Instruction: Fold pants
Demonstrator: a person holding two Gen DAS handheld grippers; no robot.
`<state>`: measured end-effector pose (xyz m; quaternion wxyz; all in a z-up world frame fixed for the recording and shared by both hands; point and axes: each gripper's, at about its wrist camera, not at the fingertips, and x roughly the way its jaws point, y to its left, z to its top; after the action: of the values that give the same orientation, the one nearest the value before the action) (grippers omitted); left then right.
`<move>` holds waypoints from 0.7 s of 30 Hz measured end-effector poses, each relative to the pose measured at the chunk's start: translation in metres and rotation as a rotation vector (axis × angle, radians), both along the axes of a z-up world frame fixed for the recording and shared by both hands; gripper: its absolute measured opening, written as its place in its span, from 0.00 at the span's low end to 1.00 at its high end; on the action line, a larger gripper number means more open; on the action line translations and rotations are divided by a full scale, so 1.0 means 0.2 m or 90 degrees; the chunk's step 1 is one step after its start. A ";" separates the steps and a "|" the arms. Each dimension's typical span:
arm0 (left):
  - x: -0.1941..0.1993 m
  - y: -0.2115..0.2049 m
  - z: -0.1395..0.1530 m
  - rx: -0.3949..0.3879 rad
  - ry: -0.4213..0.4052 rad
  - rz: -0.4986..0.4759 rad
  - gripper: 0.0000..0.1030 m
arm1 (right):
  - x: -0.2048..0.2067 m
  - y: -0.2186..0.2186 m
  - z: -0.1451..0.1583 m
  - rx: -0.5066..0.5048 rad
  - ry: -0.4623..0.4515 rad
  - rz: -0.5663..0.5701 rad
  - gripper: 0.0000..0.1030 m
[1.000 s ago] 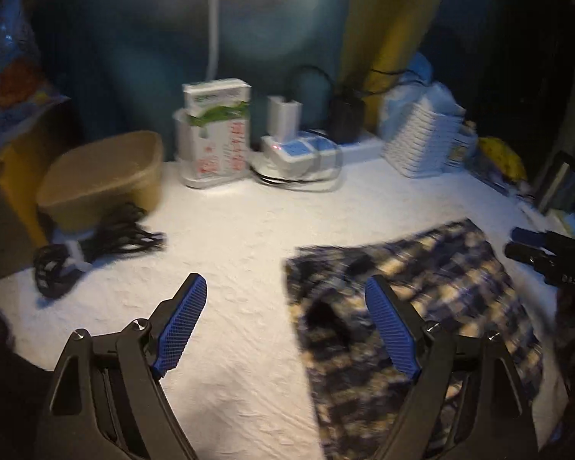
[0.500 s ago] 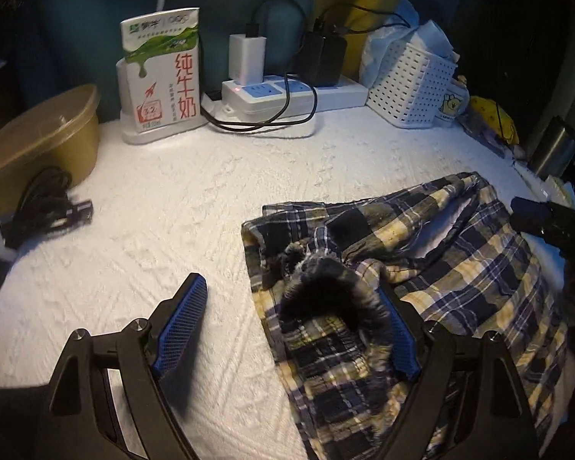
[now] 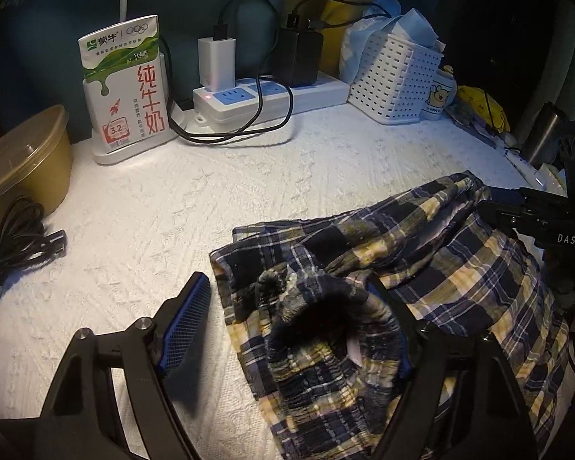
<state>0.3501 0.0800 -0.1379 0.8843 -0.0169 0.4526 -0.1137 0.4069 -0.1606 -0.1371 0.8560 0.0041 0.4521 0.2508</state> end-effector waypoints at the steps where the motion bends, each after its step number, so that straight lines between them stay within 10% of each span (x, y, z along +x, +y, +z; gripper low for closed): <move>1: 0.00 -0.01 0.00 -0.008 -0.001 -0.002 0.66 | 0.00 0.00 0.00 0.000 -0.001 0.000 0.64; 12: -0.01 -0.04 0.01 -0.025 -0.004 -0.019 0.37 | 0.01 0.10 -0.01 -0.019 -0.013 0.028 0.63; 21: -0.08 -0.07 0.10 -0.034 -0.051 -0.015 0.18 | 0.00 0.14 0.00 0.013 -0.010 0.068 0.20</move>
<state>0.3349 0.0660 -0.1179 0.8995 -0.0303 0.4140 -0.1366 0.4069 -0.1333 -0.1374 0.8447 -0.0135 0.4424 0.3009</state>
